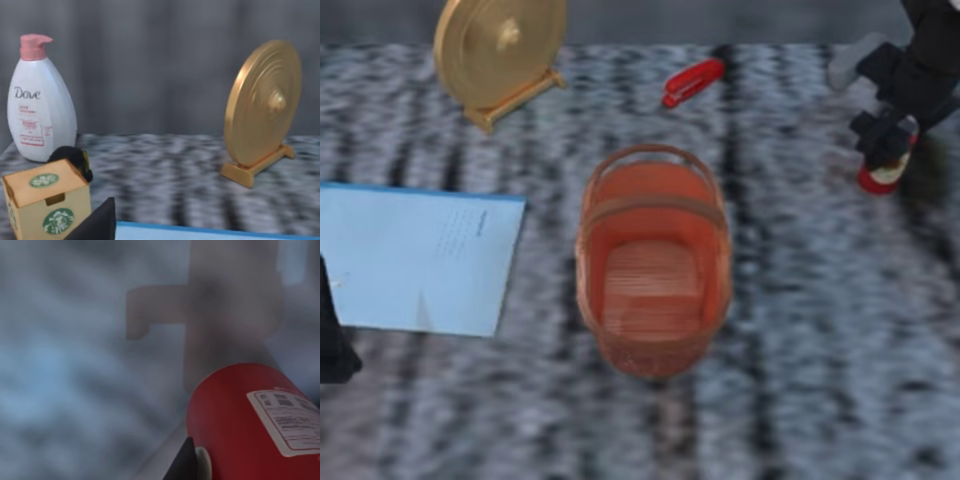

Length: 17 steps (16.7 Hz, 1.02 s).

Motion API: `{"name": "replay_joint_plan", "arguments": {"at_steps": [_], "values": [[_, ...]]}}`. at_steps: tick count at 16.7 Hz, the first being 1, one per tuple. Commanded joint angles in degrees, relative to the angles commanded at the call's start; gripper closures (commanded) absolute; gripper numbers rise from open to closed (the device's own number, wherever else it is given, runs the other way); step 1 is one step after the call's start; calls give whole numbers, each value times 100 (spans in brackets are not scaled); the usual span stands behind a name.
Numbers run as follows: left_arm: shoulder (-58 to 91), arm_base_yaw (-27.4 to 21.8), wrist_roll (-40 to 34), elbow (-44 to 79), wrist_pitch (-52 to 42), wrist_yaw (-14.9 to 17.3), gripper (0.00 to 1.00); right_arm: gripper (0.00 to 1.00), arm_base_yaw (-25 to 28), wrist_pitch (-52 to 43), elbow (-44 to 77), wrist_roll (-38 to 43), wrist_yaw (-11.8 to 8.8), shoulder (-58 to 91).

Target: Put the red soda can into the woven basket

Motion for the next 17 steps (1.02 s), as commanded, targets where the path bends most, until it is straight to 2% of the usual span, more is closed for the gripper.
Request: {"name": "replay_joint_plan", "arguments": {"at_steps": [3, 4, 13, 15, 17], "values": [[0, 0, 0, 0, 0, 0, 0, 98, 0, 0, 0, 0, 0, 0], [0, 0, 0, 0, 0, 0, 0, 100, 0, 0, 0, 0, 0, 0], [0, 0, 0, 0, 0, 0, 0, 100, -22, -3, 2, 9, -1, 0], [0, 0, 0, 0, 0, 0, 0, 100, 14, 173, -96, 62, -109, -39], [0, 0, 0, 0, 0, 0, 0, 100, 81, 595, -327, 203, -351, -132]]}}
